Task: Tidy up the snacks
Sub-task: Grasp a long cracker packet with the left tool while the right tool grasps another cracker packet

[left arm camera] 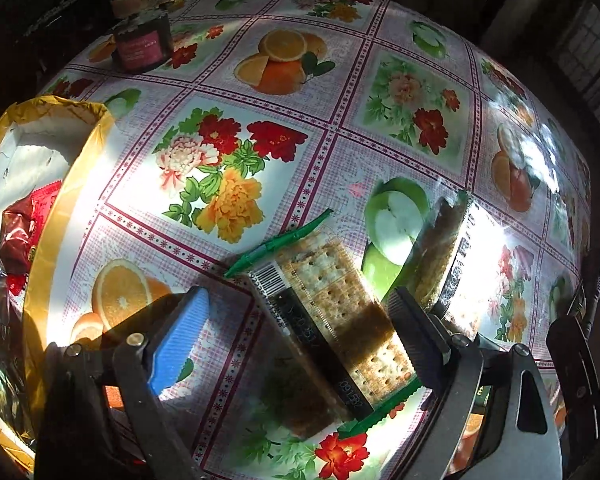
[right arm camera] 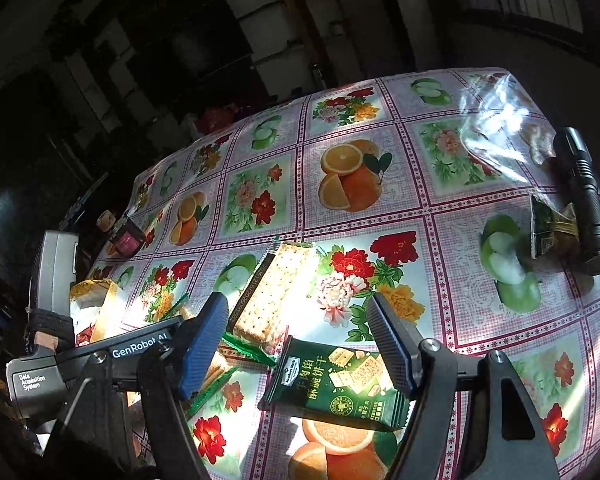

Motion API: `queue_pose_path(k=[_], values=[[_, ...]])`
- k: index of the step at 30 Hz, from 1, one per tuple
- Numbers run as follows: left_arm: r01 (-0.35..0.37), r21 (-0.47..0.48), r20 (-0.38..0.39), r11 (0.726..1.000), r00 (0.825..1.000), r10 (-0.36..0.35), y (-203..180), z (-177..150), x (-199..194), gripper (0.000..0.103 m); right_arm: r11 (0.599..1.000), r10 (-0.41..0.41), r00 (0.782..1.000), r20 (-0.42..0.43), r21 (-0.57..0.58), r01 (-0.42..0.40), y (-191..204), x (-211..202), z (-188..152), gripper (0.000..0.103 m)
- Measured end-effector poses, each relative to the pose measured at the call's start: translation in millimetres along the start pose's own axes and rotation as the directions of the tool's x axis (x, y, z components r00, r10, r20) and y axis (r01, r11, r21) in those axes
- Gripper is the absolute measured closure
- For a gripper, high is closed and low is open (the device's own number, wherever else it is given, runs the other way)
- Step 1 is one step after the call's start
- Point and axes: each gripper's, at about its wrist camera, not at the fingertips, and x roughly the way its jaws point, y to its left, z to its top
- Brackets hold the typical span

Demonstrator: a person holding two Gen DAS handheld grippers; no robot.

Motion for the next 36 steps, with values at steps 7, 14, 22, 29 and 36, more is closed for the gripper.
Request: queue_pose_path(k=[7, 14, 22, 29, 36], values=[[-0.026, 0.194, 0.067, 0.981, 0.998, 0.013, 7, -25, -10, 0.034, 0.999, -0.043, 0.997, -0.058, -0.007, 0.043, 13, 38, 15, 0.031], [-0.005, 0.239, 0.042, 0.971, 0.999, -0.005, 34, -34, -21, 0.046, 0.969, -0.206, 0.967, -0.147, -0.169, 0.181, 49, 88, 3, 0.032], [0.017, 0.263, 0.051, 0.965, 0.998, -0.032, 43, -49, -29, 0.055, 0.952, -0.174, 0.979, -0.103, -0.271, 0.141, 58, 63, -19, 0.057], [0.036, 0.252, 0.062, 0.967, 0.997, -0.053, 51, -81, -57, 0.055, 0.982, -0.040, 0.999, -0.036, -0.187, 0.033, 49, -18, -38, 0.057], [-0.002, 0.259, 0.154, 0.966, 0.987, -0.039, 57, -114, -99, 0.055, 0.990, 0.079, 0.997, -0.007, -0.119, -0.079, 35, -86, -77, 0.057]])
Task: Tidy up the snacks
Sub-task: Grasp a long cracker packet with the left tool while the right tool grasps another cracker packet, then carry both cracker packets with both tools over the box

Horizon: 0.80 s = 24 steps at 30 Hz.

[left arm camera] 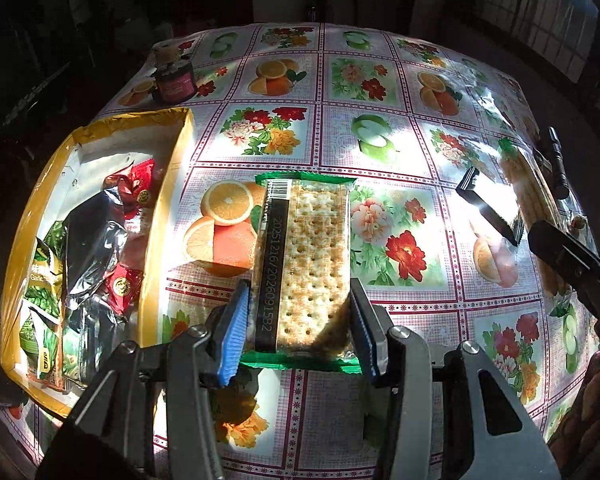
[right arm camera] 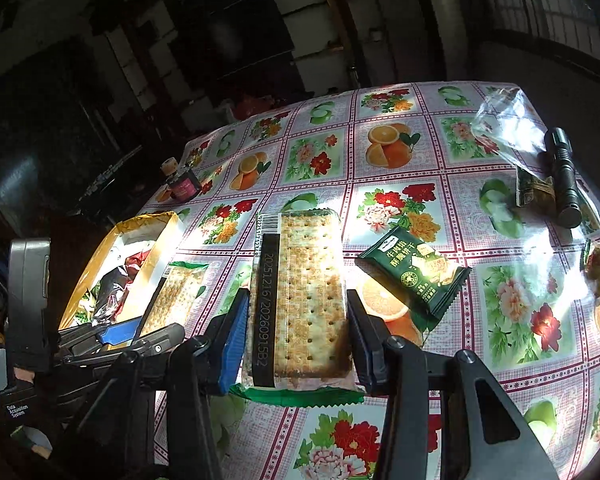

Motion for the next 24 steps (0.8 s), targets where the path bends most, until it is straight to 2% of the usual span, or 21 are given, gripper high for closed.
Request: queue_pose_path(k=[10, 18, 24], values=[[-0.079, 0.026, 0.121, 0.996, 0.990, 0.076, -2, -26, -52, 0.055, 0.998, 0.065, 0.998, 0.004, -0.022, -0.065, 20, -40, -42, 0.057], [-0.106, -0.020, 0.141, 0.994, 0.984, 0.108, 19, -35, -66, 0.055, 0.990, 0.119, 0.993, -0.014, -0.074, -0.119, 51, -41, -52, 0.057], [-0.114, -0.054, 0.142, 0.992, 0.982, 0.121, 35, -40, -70, 0.055, 0.988, 0.123, 0.992, -0.029, -0.095, -0.126, 61, -39, -57, 0.057]])
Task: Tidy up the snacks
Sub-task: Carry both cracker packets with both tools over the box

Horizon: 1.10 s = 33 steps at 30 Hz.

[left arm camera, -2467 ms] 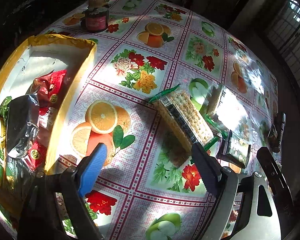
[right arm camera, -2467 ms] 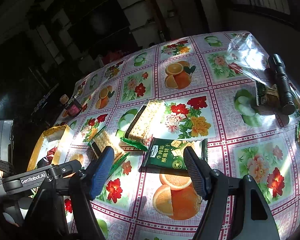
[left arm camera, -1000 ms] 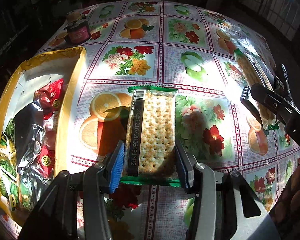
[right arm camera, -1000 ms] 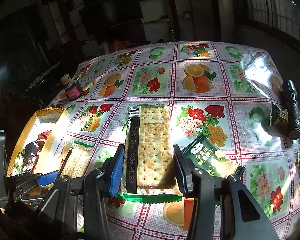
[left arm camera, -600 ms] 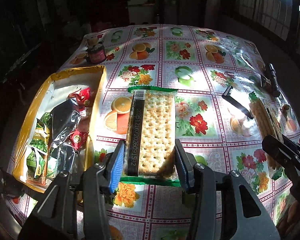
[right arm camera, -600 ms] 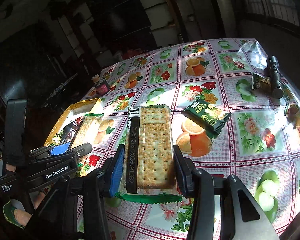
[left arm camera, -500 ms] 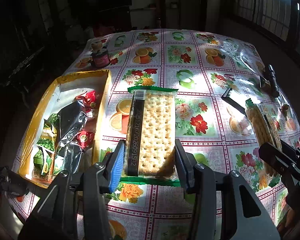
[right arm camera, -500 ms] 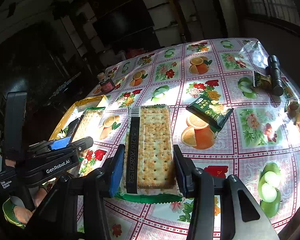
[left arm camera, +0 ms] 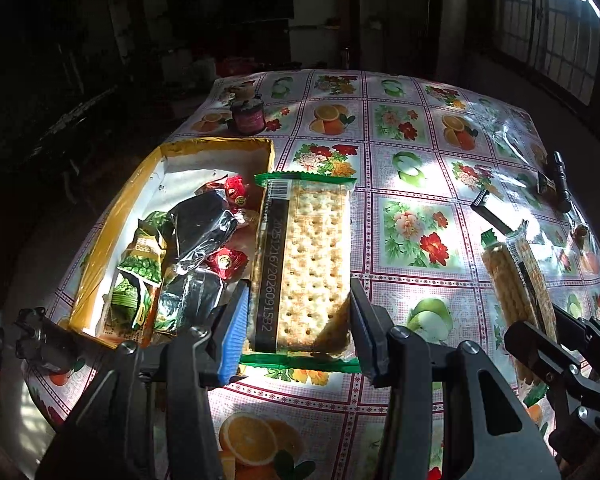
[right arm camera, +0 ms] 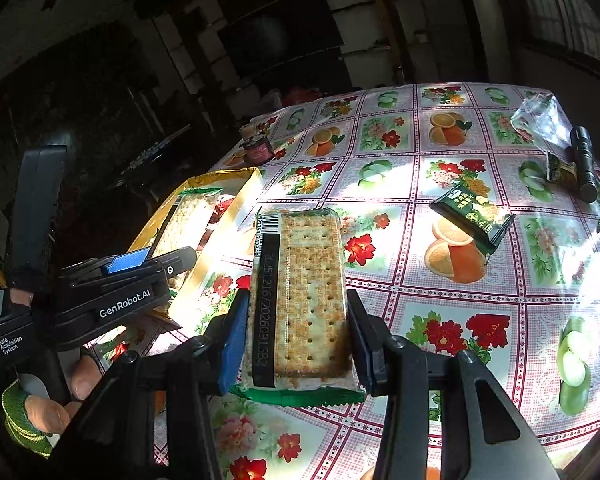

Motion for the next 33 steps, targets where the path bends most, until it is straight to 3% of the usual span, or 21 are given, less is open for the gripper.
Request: queue_pose_path(k=[13, 33], values=[[-0.011, -0.029, 0.029, 1.000, 1.000, 0.012, 15, 0, -8, 0.055, 1.000, -0.002, 1.000, -0.019, -0.031, 0.001, 11, 6, -2, 0.057], [-0.028, -0.100, 0.010, 0.995, 1.000, 0.029, 47, -1, 3, 0.055, 0.998, 0.017, 0.998, -0.068, -0.067, -0.021, 33, 25, -6, 0.057]])
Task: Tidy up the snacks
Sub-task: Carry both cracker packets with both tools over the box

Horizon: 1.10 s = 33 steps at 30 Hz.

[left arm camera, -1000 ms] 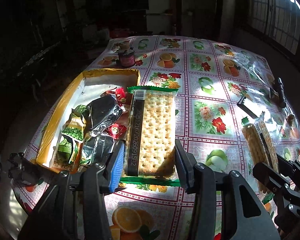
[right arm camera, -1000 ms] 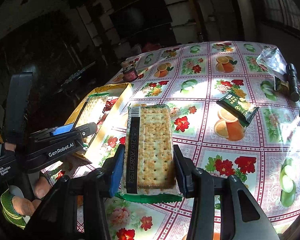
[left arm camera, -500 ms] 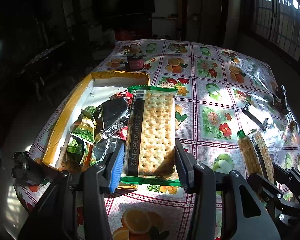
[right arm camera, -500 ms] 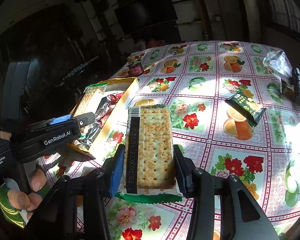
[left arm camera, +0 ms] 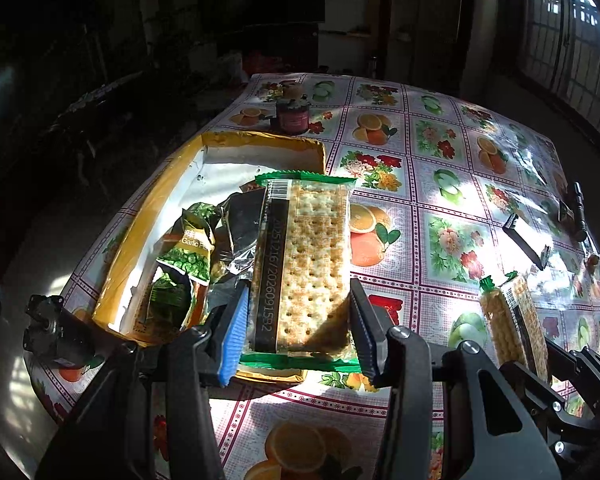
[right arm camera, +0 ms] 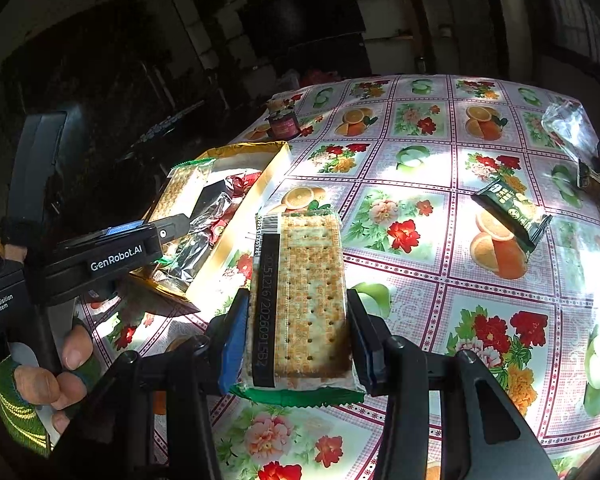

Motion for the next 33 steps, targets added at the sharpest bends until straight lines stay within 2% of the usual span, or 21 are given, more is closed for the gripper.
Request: queue_pose_path(k=[16, 26, 33], values=[[-0.012, -0.065, -0.011, 0.998, 1.000, 0.011, 33, 5, 10, 0.055, 0.997, 0.039, 0.999, -0.038, -0.058, -0.041, 28, 24, 11, 0.058], [-0.041, -0.117, -0.026, 0.992, 0.999, 0.038, 62, 7, 17, 0.055, 0.991, 0.089, 0.995, -0.034, -0.100, -0.092, 51, 44, 41, 0.058], [-0.059, -0.153, -0.053, 0.986, 0.997, 0.052, 82, 9, 28, 0.055, 0.984, 0.145, 0.988, -0.050, -0.099, -0.149, 70, 81, 72, 0.058]])
